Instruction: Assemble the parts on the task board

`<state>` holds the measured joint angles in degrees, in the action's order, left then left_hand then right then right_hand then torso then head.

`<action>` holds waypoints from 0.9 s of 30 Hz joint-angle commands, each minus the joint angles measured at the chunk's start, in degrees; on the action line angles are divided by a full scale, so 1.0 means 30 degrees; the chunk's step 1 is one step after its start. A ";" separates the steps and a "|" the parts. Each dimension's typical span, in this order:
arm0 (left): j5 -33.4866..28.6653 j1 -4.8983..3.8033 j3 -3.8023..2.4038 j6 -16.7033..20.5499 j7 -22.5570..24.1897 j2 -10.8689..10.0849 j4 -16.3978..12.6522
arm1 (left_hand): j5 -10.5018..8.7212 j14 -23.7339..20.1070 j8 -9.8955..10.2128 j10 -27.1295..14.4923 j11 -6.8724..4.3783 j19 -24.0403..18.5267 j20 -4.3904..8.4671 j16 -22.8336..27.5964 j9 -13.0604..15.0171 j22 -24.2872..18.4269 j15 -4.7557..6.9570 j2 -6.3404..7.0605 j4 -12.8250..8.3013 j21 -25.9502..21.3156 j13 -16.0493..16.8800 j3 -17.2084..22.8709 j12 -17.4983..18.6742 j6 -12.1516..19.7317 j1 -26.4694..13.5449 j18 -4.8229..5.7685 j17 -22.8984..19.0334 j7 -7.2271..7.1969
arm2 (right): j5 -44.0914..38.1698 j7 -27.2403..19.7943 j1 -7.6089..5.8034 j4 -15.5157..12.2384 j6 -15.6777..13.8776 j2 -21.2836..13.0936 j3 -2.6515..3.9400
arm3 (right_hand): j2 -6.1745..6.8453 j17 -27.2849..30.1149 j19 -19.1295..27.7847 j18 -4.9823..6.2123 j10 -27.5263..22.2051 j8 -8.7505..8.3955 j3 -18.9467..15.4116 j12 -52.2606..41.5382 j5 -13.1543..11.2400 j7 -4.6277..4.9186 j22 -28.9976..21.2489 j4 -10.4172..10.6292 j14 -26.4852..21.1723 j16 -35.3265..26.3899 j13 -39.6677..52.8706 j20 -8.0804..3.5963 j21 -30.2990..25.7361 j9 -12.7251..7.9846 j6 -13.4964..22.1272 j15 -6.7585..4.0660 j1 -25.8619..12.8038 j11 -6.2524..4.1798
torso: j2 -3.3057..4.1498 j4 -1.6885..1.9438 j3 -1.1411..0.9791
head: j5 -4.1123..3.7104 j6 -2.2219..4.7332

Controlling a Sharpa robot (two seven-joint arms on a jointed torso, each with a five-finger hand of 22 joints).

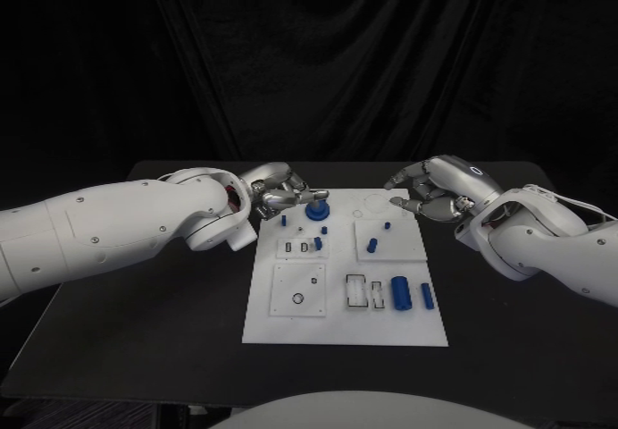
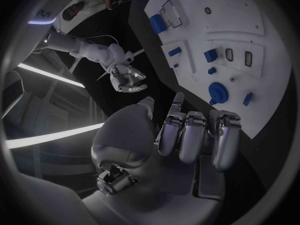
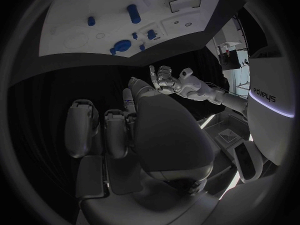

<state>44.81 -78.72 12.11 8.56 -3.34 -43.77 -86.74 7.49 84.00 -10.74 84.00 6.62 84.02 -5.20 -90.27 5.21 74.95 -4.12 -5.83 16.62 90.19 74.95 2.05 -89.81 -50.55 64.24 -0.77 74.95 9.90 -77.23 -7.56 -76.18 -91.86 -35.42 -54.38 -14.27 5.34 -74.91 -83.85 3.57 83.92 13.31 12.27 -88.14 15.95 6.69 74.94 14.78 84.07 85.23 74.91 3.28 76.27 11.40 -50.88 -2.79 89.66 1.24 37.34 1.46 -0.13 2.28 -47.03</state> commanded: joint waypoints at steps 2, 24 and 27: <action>0.3035 -0.0049 -0.0016 -0.1519 -0.3510 0.0618 0.0372 | -0.0900 0.2001 -0.0349 0.2000 -0.0316 0.1993 0.0609 0.0092 0.0270 0.5017 0.0239 0.0045 0.0016 -0.0065 0.5016 -0.0767 -0.0062 -0.0611 -0.0858 0.0255 0.5015 -0.0228 | 0.0124 0.0668 0.0070 0.0017 0.0603 -0.0184 0.0011 | -0.0101 -0.3374 -0.0134 -0.0136 0.1224 0.0037 0.0069 -0.0076 0.0137 0.0014 0.3405 0.0071 0.1440 -0.0071 0.4202 0.0144 0.0035 -0.0039 -0.0149 0.0141 0.0111 0.0138 | -0.0210 -0.0304 -0.0305 | 0.0209 -0.0155; 0.5695 -0.0004 -0.0013 -0.3294 -0.8034 0.3274 0.1547 | 0.0476 0.2001 -1.0341 0.2000 -0.2695 0.1993 0.2989 0.0092 1.2268 0.5017 0.2569 -0.0159 -0.0071 -0.0065 0.5016 -0.2444 -0.0062 -0.0219 0.0147 0.0255 0.5015 -0.2672 | 0.0127 0.1248 0.0095 -0.0167 0.1470 -0.0509 0.0011 | -0.0183 -0.3341 -0.0130 -0.0127 0.1224 0.0010 0.0134 -0.0073 0.0270 0.0041 0.3400 0.0107 0.1439 -0.0103 0.4195 0.0178 -0.0007 -0.0087 -0.0172 0.0185 0.0102 0.0201 | -0.0448 -0.0169 -0.0483 | 0.0758 -0.0989; 0.5715 0.0005 -0.0013 -0.3931 -0.9099 0.3431 0.1715 | 0.0482 0.2001 -1.0748 0.2000 -0.2803 0.1993 0.3080 0.0092 1.2984 0.5017 0.2664 -0.0263 -0.0056 -0.0065 0.5016 -0.2543 -0.0062 -0.0239 0.0010 0.0255 0.5015 -0.2780 | 0.0128 0.1285 0.0098 -0.0122 0.1579 -0.0452 0.0011 | -0.0187 -0.3343 -0.0136 -0.0130 0.1221 0.0008 0.0139 -0.0070 0.0284 0.0045 0.3405 0.0107 0.1440 -0.0100 0.4191 0.0182 0.0004 -0.0092 -0.0174 0.0189 0.0104 0.0205 | -0.0494 -0.0168 -0.0498 | 0.0746 -0.0989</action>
<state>60.77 -78.71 12.12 0.76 -24.64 -33.69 -81.72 8.93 84.14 -42.79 84.07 -1.32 83.98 3.50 -90.20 43.75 74.94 3.48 -6.23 16.60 90.20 74.94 -5.28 -89.81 -51.47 64.21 -0.79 74.94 1.95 -76.83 -5.10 -76.04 -92.21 -31.70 -55.77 -14.27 5.11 -74.91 -84.05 3.57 84.13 13.31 12.43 -88.14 16.41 6.88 74.93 14.94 83.87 85.22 74.90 3.48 76.27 11.22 -51.08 -2.60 89.89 1.44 35.97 0.80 -1.57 4.61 -50.00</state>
